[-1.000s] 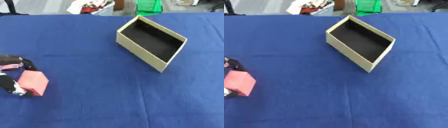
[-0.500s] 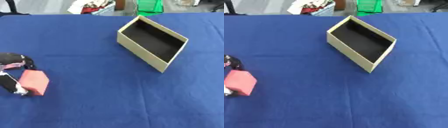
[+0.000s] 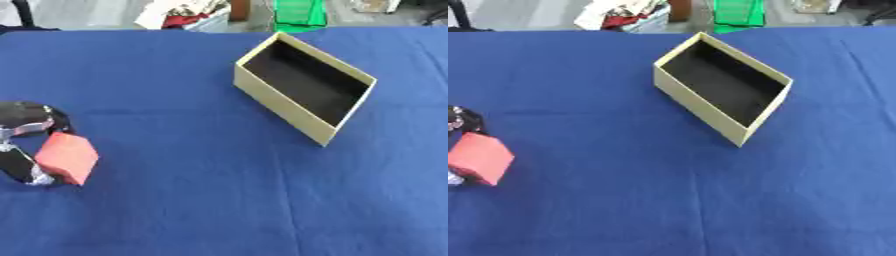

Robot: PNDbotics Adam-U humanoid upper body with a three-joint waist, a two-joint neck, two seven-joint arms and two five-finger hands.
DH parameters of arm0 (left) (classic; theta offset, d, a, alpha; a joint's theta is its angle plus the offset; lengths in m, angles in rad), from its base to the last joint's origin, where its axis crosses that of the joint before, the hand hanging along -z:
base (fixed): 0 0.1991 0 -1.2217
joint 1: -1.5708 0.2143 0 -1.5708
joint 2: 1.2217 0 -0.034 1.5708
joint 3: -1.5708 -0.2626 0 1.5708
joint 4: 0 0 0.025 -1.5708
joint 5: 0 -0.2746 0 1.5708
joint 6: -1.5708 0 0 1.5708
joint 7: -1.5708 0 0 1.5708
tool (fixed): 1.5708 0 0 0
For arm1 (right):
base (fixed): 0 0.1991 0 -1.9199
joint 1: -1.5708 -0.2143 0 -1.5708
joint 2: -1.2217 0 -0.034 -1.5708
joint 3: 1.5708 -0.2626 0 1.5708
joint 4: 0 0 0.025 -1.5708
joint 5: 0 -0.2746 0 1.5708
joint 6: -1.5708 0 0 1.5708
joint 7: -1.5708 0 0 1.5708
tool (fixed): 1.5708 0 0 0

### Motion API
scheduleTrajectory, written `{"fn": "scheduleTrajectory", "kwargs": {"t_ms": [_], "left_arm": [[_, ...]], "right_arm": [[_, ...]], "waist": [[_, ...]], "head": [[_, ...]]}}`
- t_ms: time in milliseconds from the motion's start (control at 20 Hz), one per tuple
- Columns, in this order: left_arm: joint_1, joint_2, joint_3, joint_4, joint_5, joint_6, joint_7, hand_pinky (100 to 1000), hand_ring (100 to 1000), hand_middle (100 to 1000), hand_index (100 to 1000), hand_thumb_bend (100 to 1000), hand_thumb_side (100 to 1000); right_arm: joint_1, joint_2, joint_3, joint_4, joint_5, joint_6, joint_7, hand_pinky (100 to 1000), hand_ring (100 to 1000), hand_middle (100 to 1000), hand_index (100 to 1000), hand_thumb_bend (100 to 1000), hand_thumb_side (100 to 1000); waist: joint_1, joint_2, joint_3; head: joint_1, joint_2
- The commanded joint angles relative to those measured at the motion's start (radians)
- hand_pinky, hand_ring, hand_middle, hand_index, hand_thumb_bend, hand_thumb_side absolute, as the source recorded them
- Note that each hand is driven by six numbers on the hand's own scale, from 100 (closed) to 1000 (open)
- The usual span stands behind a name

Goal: Pick up objects on the table and place them in the box.

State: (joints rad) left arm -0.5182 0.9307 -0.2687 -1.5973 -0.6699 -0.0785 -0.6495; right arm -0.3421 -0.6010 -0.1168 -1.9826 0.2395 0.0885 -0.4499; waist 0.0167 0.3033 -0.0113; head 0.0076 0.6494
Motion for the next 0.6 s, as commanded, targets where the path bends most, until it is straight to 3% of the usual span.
{"fn": "scheduleTrajectory", "kwargs": {"t_ms": [50,200,600], "left_arm": [[-0.013,0.030,0.031,-0.027,0.009,0.017,0.007,733,696,705,740,429,174],[-0.023,0.027,0.039,-0.044,0.025,0.028,0.007,724,686,697,736,399,112],[-0.081,0.000,0.057,-0.066,0.061,0.057,0.011,694,645,654,703,334,108]], "right_arm": [[-0.005,-0.017,-0.012,-0.005,-0.003,-0.001,-0.003,812,786,778,826,100,953],[-0.005,-0.018,-0.013,-0.005,-0.003,-0.002,-0.004,812,786,778,826,100,955],[-0.005,-0.020,-0.014,-0.004,-0.002,-0.003,-0.004,813,786,778,826,100,951]], "waist": [[0.001,-0.018,0.003],[0.001,-0.020,0.004],[0.002,-0.025,0.004]], "head": [[-0.003,-0.007],[-0.006,-0.006],[-0.016,-0.004]]}}
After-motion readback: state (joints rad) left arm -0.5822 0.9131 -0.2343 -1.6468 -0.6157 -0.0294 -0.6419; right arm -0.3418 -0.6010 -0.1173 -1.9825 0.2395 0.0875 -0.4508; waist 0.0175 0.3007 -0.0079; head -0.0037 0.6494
